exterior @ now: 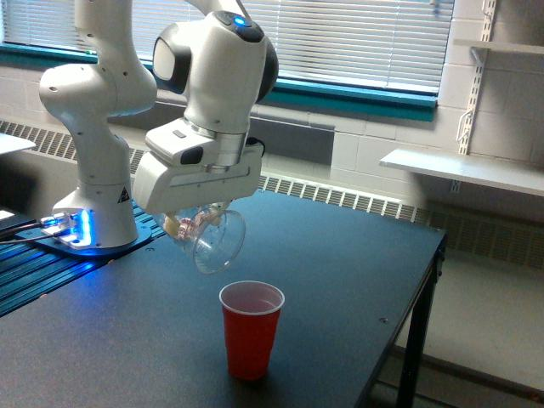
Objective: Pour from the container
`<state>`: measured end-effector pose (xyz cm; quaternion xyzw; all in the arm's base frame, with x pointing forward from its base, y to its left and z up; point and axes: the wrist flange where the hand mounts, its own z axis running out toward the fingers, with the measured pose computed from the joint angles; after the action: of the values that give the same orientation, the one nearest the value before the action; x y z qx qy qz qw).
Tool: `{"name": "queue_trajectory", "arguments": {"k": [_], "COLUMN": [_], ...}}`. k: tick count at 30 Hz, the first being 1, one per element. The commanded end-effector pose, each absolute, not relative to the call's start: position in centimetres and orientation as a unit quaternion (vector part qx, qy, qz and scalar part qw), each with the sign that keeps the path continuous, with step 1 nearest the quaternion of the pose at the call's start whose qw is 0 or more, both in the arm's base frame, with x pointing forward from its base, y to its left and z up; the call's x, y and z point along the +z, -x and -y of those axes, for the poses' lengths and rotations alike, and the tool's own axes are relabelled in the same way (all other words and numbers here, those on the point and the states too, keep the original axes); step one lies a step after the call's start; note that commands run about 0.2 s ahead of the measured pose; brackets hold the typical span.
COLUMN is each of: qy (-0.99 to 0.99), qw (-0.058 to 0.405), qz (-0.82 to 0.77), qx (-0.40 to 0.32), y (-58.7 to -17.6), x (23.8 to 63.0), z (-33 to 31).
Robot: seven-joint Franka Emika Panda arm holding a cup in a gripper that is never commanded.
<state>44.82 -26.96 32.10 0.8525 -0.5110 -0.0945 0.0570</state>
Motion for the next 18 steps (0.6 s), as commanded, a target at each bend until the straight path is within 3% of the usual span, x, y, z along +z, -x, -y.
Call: {"name": "queue_trajectory", "arguments": {"k": [1,18], "qy": [-0.855,-0.867], "qw": [0.069,0.084], "qz": [0.504,0.475], "qx": [-0.098,-0.126], "y": [-46.0,-47.7], "x": [32.2,30.8], "z": [26.5,24.6]}}
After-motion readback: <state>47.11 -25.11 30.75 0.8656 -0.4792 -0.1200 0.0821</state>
